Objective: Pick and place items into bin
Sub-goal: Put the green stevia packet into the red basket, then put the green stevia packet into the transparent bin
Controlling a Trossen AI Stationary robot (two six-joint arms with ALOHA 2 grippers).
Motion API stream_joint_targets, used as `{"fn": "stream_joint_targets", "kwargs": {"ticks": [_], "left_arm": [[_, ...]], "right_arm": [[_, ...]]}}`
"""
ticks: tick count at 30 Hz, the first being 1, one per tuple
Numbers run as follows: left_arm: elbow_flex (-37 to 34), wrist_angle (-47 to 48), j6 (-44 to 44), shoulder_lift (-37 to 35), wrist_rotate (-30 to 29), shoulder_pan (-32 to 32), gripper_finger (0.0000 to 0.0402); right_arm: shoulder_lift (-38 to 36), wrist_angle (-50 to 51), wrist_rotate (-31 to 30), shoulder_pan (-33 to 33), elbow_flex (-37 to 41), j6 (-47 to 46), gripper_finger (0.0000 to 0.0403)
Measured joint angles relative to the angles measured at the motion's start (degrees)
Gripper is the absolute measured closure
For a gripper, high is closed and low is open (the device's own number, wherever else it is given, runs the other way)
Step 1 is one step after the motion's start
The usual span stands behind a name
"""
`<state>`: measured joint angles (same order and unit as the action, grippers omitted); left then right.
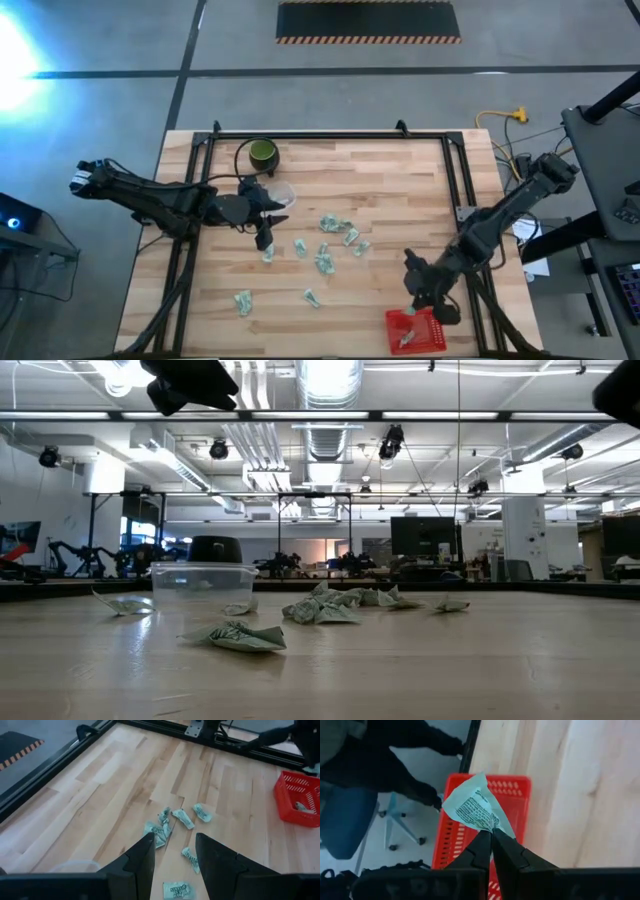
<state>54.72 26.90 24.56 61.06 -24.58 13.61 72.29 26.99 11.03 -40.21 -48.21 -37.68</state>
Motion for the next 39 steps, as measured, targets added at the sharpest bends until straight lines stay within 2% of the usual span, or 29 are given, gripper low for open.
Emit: {"fn": "stream_joint_targets", "kwargs": {"ticks": [12,18,26,28,33,39], "left_arm": [[-0.04,-2.43,-2.67,-0.02,-0.39,-0.04,0.0276],[-0.07,-2.47,-2.8,-0.02,-0.42,-0.09,0.0276],[-0.38,-2.43,-2.41,-0.02,-0.29,-0.09,0.0276],[-0.69,-2.47,-2.38,-0.02,1.4,-0.03,0.0276],[-1.83,-1.05,-2.36,0.0,10.44,0.1,0.0276],[-1.88,9.63,-2.29,0.39,15.63,1.43,0.0276]], "right_arm": [[10.4,-6.3,3.38,-4.04,0.0,-5.5,0.0389],[11.92,-7.18,4.49,-4.45,0.0,-5.89,0.0346],[9.25,-6.61,3.0,-3.87,0.0,-5.06,0.0288],[8.77,-5.97,0.97,-3.19,0.0,-4.12,0.0284],[8.18,-6.12,-2.67,-0.77,0.0,-1.1,0.0282],[7.98,-5.84,-3.9,2.95,0.0,1.77,0.0287]]}}
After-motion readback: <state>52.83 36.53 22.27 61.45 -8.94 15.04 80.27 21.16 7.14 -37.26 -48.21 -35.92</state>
